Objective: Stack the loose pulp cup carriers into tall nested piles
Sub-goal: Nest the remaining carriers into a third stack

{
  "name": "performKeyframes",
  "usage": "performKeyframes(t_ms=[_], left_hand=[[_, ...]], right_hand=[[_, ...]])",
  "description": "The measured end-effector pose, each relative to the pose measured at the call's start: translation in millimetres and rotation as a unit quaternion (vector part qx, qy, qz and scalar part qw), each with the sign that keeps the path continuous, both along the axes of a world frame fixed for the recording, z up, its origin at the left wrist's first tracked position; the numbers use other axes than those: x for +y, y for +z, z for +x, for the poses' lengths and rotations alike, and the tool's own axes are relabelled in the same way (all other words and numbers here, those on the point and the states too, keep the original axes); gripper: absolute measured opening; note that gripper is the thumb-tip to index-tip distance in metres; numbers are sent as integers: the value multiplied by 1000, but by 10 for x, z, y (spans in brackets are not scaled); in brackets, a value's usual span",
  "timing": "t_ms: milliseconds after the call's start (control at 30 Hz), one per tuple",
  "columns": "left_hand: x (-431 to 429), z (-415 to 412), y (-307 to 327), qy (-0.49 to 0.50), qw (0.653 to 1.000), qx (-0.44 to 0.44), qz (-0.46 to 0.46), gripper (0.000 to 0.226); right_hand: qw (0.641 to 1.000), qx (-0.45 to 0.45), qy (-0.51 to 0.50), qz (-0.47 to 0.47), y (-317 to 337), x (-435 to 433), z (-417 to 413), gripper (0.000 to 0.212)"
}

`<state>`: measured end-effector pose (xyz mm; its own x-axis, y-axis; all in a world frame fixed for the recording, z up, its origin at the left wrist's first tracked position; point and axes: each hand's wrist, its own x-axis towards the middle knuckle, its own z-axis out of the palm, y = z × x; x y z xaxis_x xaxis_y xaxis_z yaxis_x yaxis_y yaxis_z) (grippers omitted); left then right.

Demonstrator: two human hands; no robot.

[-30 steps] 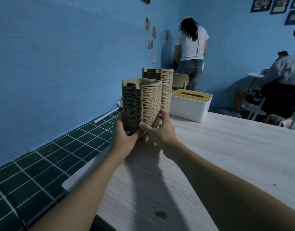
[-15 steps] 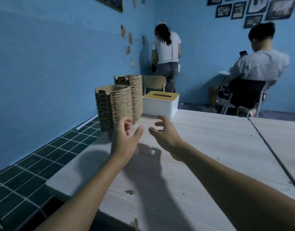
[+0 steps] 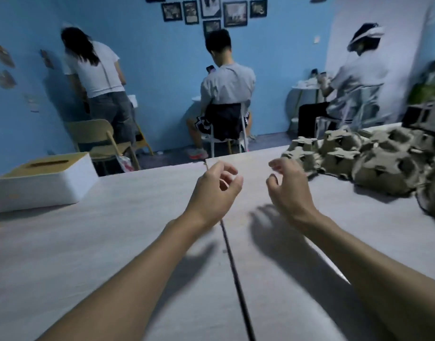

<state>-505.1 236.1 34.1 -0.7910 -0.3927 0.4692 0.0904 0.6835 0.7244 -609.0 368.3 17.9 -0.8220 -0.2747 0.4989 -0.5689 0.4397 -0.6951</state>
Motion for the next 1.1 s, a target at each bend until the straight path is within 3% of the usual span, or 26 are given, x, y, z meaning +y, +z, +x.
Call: performKeyframes(t_ms=[167,267,367,533,633,800,900,967,1100], left_hand=[[177,-1238,-195,-61,996,-59,-41,20],[188,-1866,-189,-68,993,-73,-57,41],[256,-2252,-104,-86,987,-124,-45,63],[446,-2501,-193,-85,979,-170,-75,79],[572,-2456,-222,-48,984,-157,-65,69],[661,-2152,-222,43,994,-98,4,72],[831,-1864,-172,43,996,-28,72,44],[917,-1714,-204,27,994,-11,104,29],[1027,-1467,-278,-12,989,23,147,33]], right_hand=[[988,64,-107,87,-124,307,-908,34],[983,88,-127,94,-187,412,-1188,34],[987,55,-132,73,-254,498,-1294,41],[991,60,-114,46,-280,489,-1376,37],[994,53,-92,5,-288,527,-1369,39],[993,50,-98,-45,-234,608,-1326,43],[993,54,-90,-45,-186,696,-1275,43],[991,72,-106,-31,-104,813,-1222,39],[969,145,-183,84,57,1235,-1182,30]])
